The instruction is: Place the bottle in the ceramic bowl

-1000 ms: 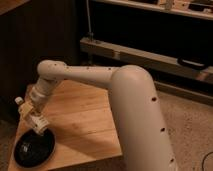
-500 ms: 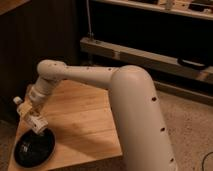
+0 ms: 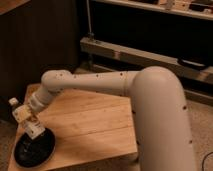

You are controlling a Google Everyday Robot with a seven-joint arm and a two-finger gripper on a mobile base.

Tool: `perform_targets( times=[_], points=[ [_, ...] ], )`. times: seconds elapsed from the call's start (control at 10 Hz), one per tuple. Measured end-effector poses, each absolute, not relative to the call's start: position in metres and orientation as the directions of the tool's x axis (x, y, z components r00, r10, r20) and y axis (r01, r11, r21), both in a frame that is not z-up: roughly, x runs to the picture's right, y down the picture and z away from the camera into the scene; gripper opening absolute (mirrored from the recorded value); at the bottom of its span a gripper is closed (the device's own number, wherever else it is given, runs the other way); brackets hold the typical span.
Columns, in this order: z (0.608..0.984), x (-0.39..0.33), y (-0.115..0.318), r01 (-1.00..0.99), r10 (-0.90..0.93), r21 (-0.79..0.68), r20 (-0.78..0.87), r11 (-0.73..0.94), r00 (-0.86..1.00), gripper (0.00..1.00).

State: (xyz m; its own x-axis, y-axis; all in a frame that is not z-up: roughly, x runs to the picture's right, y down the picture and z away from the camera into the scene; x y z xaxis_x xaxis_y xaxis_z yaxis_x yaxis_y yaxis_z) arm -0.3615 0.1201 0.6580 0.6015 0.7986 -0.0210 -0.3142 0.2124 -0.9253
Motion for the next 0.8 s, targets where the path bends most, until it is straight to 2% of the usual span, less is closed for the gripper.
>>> perform_targets(
  times=[0.2,0.3,0.8],
  points=[
    [0.657,-0.360,0.130,-0.315,0.814,-0.931,-0.033,0.187,0.580,0.01],
    [0.660,-0.361,0.134,-0.314,0.818,-0.935,-0.050,0.163,0.573,0.05],
    [0.683,-0.379,0.173,-0.277,0.810,-0.956,-0.089,0.093,0.580,0.53]
  ],
)
